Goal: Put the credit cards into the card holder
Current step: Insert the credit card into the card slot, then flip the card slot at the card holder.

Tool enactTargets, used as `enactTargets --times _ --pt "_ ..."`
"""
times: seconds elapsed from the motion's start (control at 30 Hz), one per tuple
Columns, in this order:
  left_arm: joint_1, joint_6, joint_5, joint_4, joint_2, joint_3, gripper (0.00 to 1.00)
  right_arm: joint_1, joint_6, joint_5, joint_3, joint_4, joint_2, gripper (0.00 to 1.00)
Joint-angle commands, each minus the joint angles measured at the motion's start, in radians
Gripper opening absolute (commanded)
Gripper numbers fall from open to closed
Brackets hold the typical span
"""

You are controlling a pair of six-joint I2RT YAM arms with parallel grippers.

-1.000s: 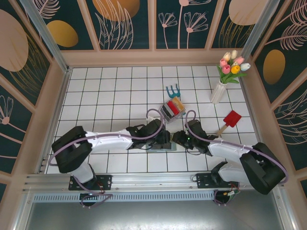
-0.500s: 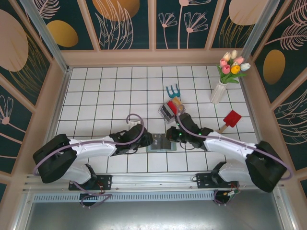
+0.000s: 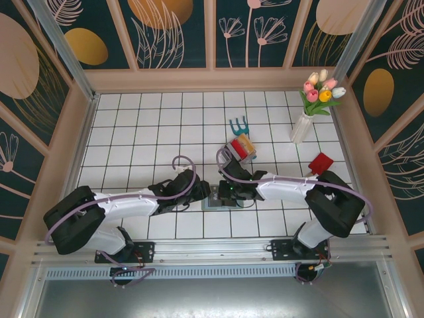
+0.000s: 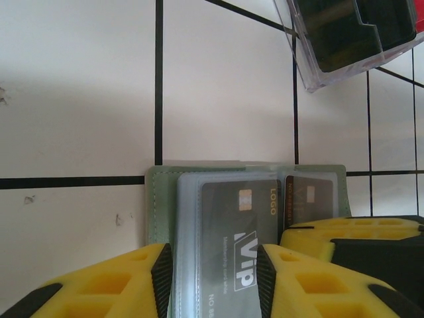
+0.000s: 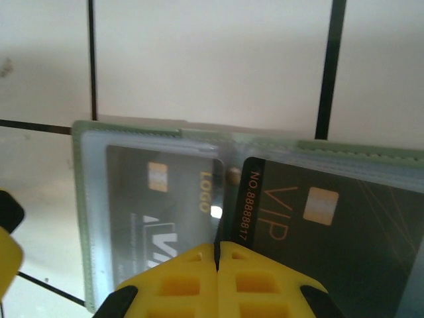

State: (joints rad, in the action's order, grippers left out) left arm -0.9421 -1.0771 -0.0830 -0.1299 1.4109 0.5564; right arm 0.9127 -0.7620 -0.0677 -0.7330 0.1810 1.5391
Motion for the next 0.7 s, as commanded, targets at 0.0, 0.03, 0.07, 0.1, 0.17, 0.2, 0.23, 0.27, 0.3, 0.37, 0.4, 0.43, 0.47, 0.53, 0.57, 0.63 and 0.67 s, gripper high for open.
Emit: enactTargets --times 0.0,0.03,0.07,0.1,0.17,0.2,0.23,0.27,0.3,0.37,0.4,0.43,0.47,0.53,0.57,0.63,0.67 --pt "0.008 0.027 0.031 -0.036 0.035 0.027 0.42 0.011 0.023 0.042 -0.021 0.081 0.02 0.02" --pt "0.007 0.036 0.042 -0.039 0.045 0.035 0.41 0.011 0.019 0.07 -0.026 0.11 0.019 0.02" --pt "0.007 0.043 0.047 -0.037 0.056 0.043 0.41 0.013 0.016 0.093 -0.031 0.134 0.015 0.02" --pt "0.007 0.051 0.049 -0.031 0.063 0.053 0.41 0.012 0.014 0.11 -0.032 0.148 0.008 0.02" --pt "0.008 0.066 0.042 -0.01 0.076 0.071 0.41 0.013 0.007 0.137 -0.035 0.171 -0.006 0.03" --pt "0.007 0.071 0.039 0.0 0.08 0.079 0.41 0.012 0.004 0.142 -0.036 0.176 -0.009 0.03" --pt "0.006 0.076 0.038 0.008 0.085 0.087 0.42 0.013 0.003 0.146 -0.035 0.178 -0.012 0.03" --pt "0.007 0.08 0.038 0.013 0.089 0.092 0.43 0.012 0.003 0.147 -0.037 0.178 -0.014 0.03" --pt "0.007 0.08 0.039 0.017 0.093 0.095 0.44 0.013 0.0 0.149 -0.039 0.179 -0.01 0.04" --pt "0.008 0.073 0.044 0.011 0.1 0.091 0.44 0.015 -0.002 0.152 -0.048 0.18 -0.006 0.04" --pt "0.008 0.066 0.047 0.004 0.101 0.086 0.44 0.017 -0.006 0.15 -0.047 0.175 -0.004 0.05" --pt "0.007 0.06 0.053 -0.009 0.1 0.078 0.45 0.02 -0.009 0.14 -0.045 0.161 0.0 0.06" --pt "0.007 0.05 0.056 -0.025 0.098 0.069 0.46 0.021 -0.015 0.131 -0.04 0.146 0.003 0.07" --pt "0.007 0.032 0.056 -0.047 0.09 0.052 0.47 0.027 -0.031 0.141 -0.038 0.143 0.016 0.08" --pt "0.007 0.025 0.056 -0.056 0.088 0.045 0.47 0.029 -0.04 0.16 -0.039 0.151 0.016 0.08" --pt "0.012 0.013 0.073 -0.076 0.085 0.03 0.48 0.03 -0.052 0.186 -0.026 0.152 0.005 0.08" --pt "0.014 0.007 0.085 -0.091 0.085 0.023 0.48 0.027 -0.055 0.19 -0.012 0.142 0.002 0.09"
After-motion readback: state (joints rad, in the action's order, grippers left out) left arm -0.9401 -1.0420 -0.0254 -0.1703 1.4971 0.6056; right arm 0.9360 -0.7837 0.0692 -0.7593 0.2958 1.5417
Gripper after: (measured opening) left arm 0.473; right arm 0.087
